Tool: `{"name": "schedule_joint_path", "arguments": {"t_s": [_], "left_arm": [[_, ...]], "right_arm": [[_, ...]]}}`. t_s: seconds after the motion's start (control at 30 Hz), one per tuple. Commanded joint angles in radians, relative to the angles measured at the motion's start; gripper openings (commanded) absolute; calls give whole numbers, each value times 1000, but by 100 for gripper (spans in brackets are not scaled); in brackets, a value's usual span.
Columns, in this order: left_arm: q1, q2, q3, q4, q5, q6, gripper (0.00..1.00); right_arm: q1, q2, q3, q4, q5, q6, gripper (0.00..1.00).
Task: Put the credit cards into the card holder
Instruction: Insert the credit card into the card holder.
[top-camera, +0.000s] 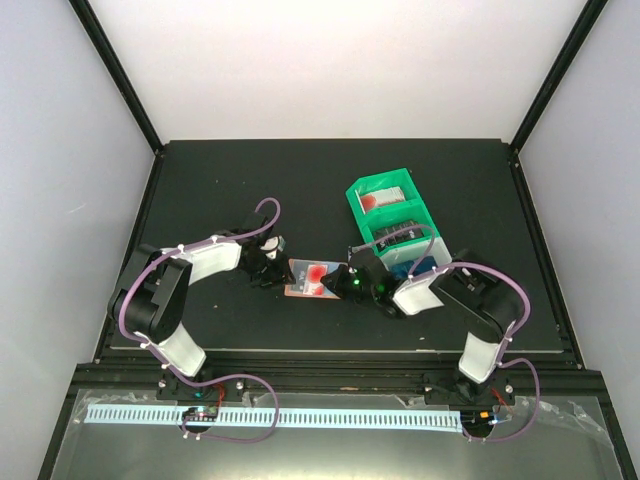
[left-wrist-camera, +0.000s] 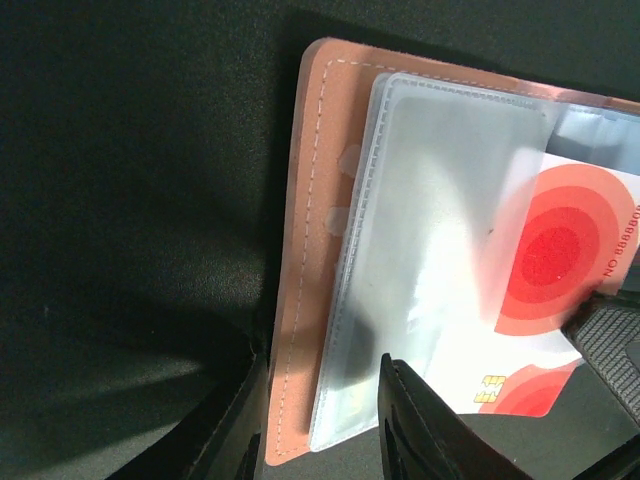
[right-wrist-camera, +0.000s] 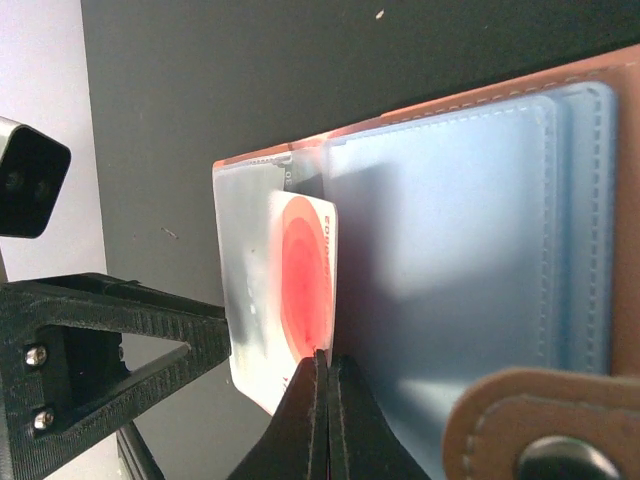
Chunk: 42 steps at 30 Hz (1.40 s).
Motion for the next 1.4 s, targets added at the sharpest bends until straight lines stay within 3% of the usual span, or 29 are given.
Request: {"name": "schedule_joint_path", "arguments": {"t_s": [0.0,0.37,0.77,1.0,1.37], "left_arm": [[-12,46,-19,-37,-50,5,33],[-17,50,-20,-36,-44,6,34],[-20,48,-16,-37,-46,0,35],[-21,38,-14,-40,-49,0,41],[-22,41,-18,-33,-48,2,47]], "right_arm": [[-5,47,19,-22,-38,-29,1],[1,128,90,-17,-30,-29,1],[3,72,57,-90,108,-56,1],[17,26,56,-130,164,-85,1],[37,104,49,18,-9,-44,1]]}}
